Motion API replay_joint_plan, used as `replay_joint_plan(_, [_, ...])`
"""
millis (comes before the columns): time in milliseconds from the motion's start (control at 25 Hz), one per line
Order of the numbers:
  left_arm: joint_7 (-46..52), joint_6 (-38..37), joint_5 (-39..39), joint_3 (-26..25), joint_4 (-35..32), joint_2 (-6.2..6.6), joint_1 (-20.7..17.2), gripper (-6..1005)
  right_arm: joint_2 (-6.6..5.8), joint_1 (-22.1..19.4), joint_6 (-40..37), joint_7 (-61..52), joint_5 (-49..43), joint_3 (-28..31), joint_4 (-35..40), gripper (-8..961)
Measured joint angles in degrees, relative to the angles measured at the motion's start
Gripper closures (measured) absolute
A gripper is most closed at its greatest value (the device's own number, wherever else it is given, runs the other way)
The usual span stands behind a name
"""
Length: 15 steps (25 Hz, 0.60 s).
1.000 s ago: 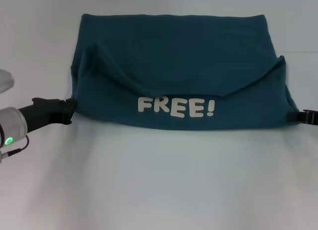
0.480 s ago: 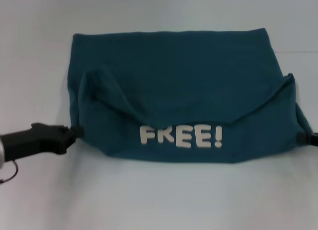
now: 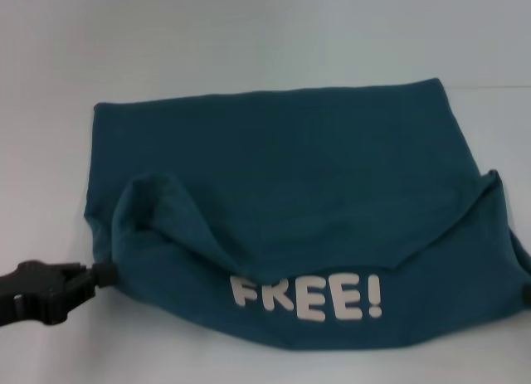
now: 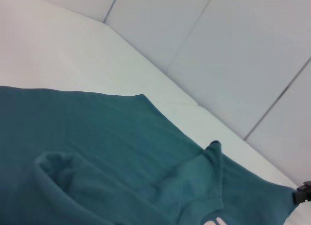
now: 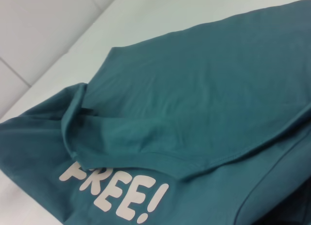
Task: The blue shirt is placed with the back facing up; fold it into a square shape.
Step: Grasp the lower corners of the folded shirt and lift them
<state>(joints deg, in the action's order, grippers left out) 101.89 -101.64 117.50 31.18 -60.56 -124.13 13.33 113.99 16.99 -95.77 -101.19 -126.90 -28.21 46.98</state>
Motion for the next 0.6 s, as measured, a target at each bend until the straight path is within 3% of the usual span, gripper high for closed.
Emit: replay_joint_plan(600, [-2.63,-12.81,4.15,-5.25,-0.08,0.01,-2.29,999,0.74,-6.78,-11.50,4.80,-1.55,4.42,2.22,919])
